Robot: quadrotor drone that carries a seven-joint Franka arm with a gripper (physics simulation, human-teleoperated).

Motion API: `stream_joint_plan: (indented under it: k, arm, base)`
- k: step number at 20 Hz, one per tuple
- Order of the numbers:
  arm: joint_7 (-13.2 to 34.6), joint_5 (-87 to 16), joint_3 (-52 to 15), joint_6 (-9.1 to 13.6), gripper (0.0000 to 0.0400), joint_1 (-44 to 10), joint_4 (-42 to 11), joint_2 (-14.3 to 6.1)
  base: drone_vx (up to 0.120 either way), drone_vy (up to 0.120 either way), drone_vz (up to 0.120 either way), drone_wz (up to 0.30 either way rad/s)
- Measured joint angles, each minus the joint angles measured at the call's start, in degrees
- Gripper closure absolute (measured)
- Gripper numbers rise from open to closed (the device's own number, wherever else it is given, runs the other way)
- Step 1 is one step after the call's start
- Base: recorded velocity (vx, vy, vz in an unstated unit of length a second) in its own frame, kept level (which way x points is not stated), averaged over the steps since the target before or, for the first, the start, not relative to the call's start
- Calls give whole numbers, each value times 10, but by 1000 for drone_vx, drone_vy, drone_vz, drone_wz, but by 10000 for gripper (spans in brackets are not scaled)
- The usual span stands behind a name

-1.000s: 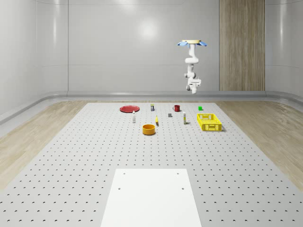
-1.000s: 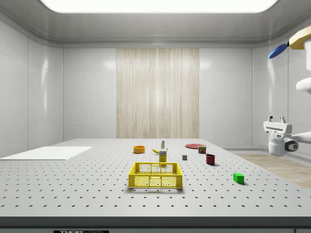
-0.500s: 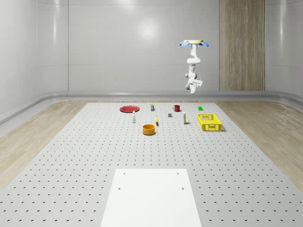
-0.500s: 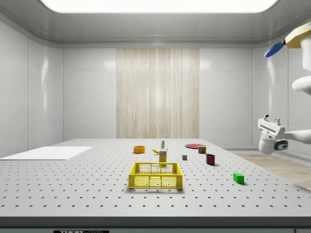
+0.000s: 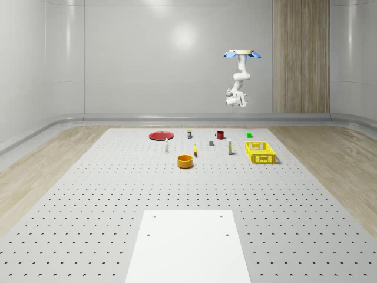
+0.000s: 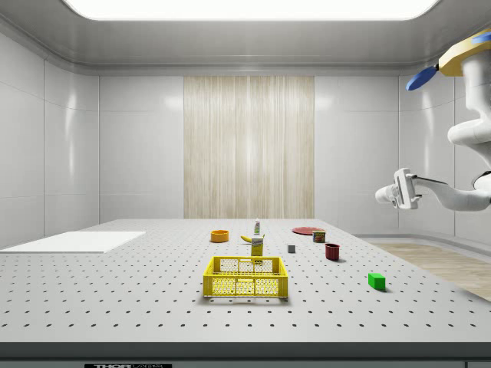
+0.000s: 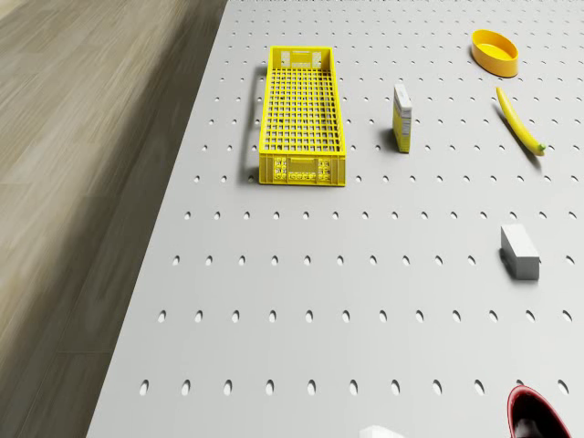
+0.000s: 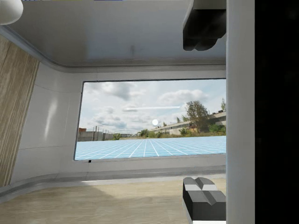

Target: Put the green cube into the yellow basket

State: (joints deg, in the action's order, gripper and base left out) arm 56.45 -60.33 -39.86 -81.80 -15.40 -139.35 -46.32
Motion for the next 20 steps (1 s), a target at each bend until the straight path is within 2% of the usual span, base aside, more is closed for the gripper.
stream_joint_plan:
  k: [3,6,8,11,14,20]
  arm:
    - [72,-192,-100,14,0,-75,-111,-25]
    - [148,-344,-176,49,0,-167,-191,-49]
    - [192,-414,-214,76,0,-227,-222,-63]
    - [243,-479,-254,111,0,-302,-248,-84]
    - [277,-511,-280,134,0,-355,-259,-101]
    - [315,-532,-308,150,0,-411,-265,-129]
  base:
    - [120,0,-13,0]
    - [120,0,-120,0]
    - [0,0,-120,0]
    - [0,0,-120,0]
    - [0,0,-120,0]
    - [0,0,-120,0]
